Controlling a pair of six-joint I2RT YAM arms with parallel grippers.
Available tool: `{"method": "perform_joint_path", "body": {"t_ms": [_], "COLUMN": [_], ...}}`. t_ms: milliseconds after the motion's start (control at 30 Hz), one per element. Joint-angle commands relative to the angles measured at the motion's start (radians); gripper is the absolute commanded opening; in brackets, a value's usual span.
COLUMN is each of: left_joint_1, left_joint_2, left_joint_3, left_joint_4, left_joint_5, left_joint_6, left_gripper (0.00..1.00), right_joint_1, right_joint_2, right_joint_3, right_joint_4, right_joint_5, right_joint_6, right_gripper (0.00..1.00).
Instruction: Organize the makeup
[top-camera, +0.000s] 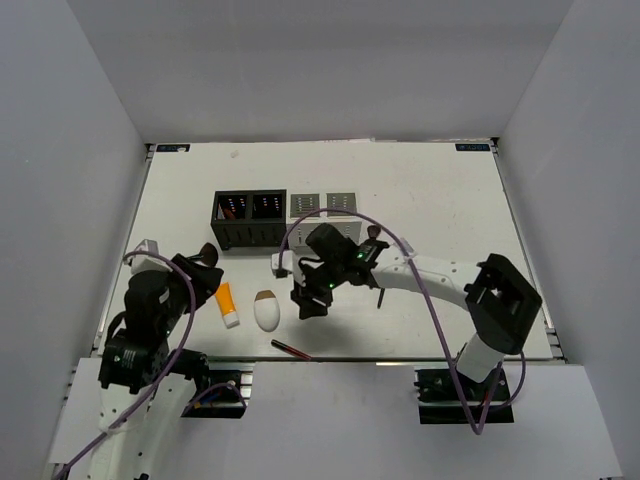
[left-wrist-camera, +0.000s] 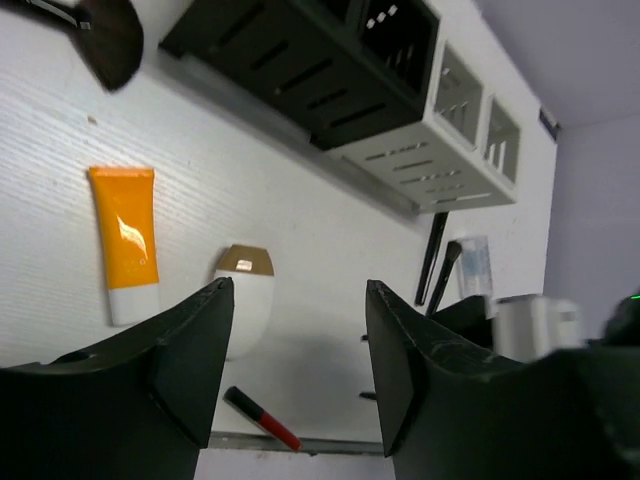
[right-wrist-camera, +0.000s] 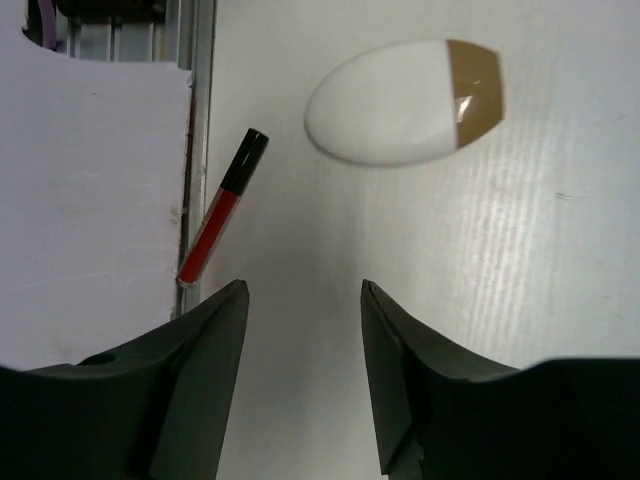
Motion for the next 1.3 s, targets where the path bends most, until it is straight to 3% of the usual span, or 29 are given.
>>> {"method": "perform_joint_path", "body": {"t_ms": [0,333,567,1133,1267], "left_joint_1": [0.007,-0.002,-0.002,-0.011,-0.011], "left_joint_2": [-0.031,-0.123,-0.154,-0.172,-0.168], "left_joint_3": [0.089,0.163,0.189,0.221,0.226], "left_joint_4": [-0.030,-0.166,-0.217,-0.277,-0.278], "left_joint_5": [-0.090,-0.162,-0.179,-0.187,-0.197], "left_joint_6": [0.035,0.038,0.034,0.051,0.058], "left_gripper": [0.66,0.68,0.68,0.70,0.70], "right_joint_1": [0.050,0.235,0.295,0.341,0.343], "right_joint_2": [0.052,0.181,0.207,0.330,0.346], "right_joint_3": [0.071,0.160,0.156,0.208,0.196], "right_joint_4": [-0.047,-0.081,-0.061,-0.003,0.005], "right_joint_5": [0.084,0.189,0.254,0.418,0.430], "right_joint_6": [0.020,0.120,0.163,0.214,0.206], "right_gripper": [0.57,0.58,0.56,0.51,0.45]}}
